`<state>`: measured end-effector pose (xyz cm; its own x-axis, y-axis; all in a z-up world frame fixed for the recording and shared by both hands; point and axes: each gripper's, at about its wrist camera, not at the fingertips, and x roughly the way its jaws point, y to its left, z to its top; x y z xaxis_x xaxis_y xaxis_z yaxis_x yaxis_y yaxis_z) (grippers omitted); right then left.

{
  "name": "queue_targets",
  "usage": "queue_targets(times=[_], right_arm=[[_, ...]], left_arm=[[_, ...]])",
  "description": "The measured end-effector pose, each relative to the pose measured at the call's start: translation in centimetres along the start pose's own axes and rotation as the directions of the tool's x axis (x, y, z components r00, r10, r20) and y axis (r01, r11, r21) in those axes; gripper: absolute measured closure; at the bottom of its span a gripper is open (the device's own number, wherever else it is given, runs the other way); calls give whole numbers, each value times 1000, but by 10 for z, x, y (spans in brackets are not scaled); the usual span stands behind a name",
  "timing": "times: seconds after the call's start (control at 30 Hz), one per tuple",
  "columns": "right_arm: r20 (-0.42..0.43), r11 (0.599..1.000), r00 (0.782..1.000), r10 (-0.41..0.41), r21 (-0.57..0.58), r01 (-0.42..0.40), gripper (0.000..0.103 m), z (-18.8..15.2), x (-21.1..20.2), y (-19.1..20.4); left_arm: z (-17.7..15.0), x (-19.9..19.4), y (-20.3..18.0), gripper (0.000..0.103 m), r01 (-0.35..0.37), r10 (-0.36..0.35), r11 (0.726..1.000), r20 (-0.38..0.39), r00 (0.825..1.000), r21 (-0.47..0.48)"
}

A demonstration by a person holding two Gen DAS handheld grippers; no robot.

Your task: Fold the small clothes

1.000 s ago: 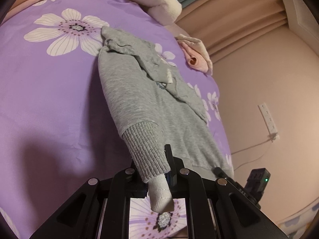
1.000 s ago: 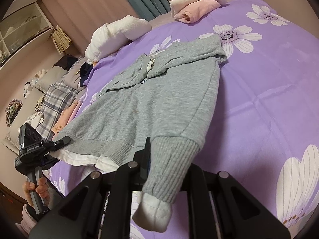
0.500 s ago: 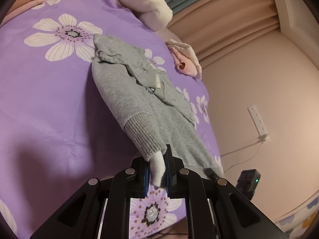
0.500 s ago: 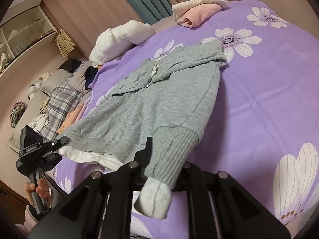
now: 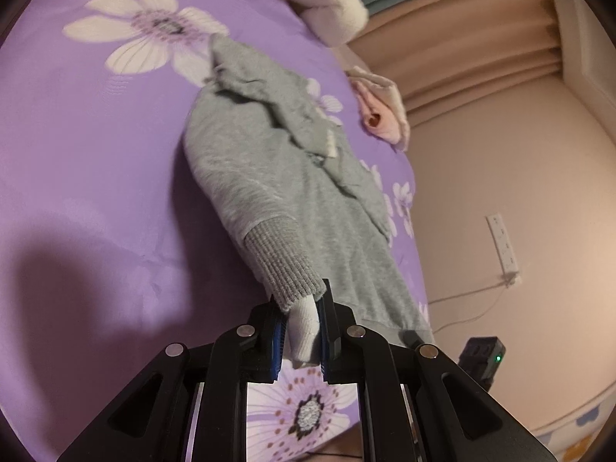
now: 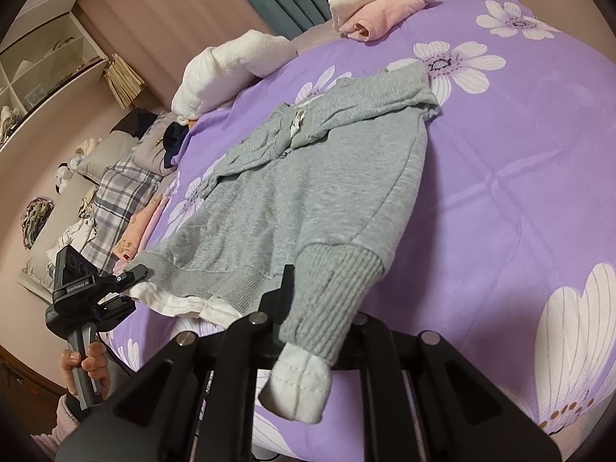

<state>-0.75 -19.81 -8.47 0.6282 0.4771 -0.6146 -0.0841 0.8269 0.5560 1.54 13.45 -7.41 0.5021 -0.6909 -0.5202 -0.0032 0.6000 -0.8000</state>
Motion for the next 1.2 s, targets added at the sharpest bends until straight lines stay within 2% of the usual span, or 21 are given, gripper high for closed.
queue_targets(times=[0.17, 0.2, 0.23, 0.3, 0.33, 0.53, 0.57, 0.6, 0.63, 0.77, 0.87, 0.97, 1.07, 1.2], right_arm=[[-25, 1000, 1000, -1, 24, 2, 90, -2, 4, -6], [-30, 999, 1000, 3, 32, -2, 90, -2, 5, -7], [-32, 999, 999, 5, 36, -4, 89, -2, 6, -8], [-37, 999, 999, 2, 38, -1, 89, -3, 7, -8], [-38, 999, 999, 2, 38, 0, 89, -4, 7, -8], [-49, 998, 999, 7, 62, -4, 88, -2, 12, -14], [-51, 998, 999, 8, 67, -4, 88, -1, 13, -15], [-53, 997, 999, 8, 71, -4, 88, -1, 13, -16], [-54, 997, 999, 9, 76, -4, 88, -1, 14, -18], [-50, 996, 998, 26, 85, -22, 91, -1, 15, -21], [-36, 995, 997, 63, 85, -59, 91, 0, 11, -20], [-11, 988, 991, 131, 87, -129, 93, 1, 3, -18], [14, 982, 986, 168, 88, -168, 93, 2, -5, -15], [38, 969, 976, 215, 119, -218, 94, 1, -12, -17]], left_arm=[[1, 4, 18, 92, -33, 32, 998, -35, 999, -46], [2, 5, 22, 86, -30, 27, 998, -37, 999, -60], [4, 5, 26, 73, -25, 22, 997, -37, 999, -76], [7, 6, 32, 54, -12, 9, 995, -34, 999, -98], [9, 7, 33, 51, -1, -2, 994, -32, 999, -109], [27, 20, 36, 51, -2, 1, 992, -11, 1000, -123], [30, 22, 37, 54, -9, 8, 991, -8, 1000, -132], [32, 25, 39, 65, -26, 25, 990, -11, 1000, -141], [33, 28, 41, 82, -46, 44, 988, -19, 999, -148], [28, 25, 38, 88, -66, 65, 990, -11, 998, -125], [24, 14, 32, 90, -28, 31, 994, 19, 999, -108], [19, 3, 18, 93, 39, -37, 998, 37, 999, -48], [16, -5, 4, 93, 114, -114, 993, 50, 992, 3], [18, -11, -3, 94, 168, -168, 986, 77, 983, 11]])
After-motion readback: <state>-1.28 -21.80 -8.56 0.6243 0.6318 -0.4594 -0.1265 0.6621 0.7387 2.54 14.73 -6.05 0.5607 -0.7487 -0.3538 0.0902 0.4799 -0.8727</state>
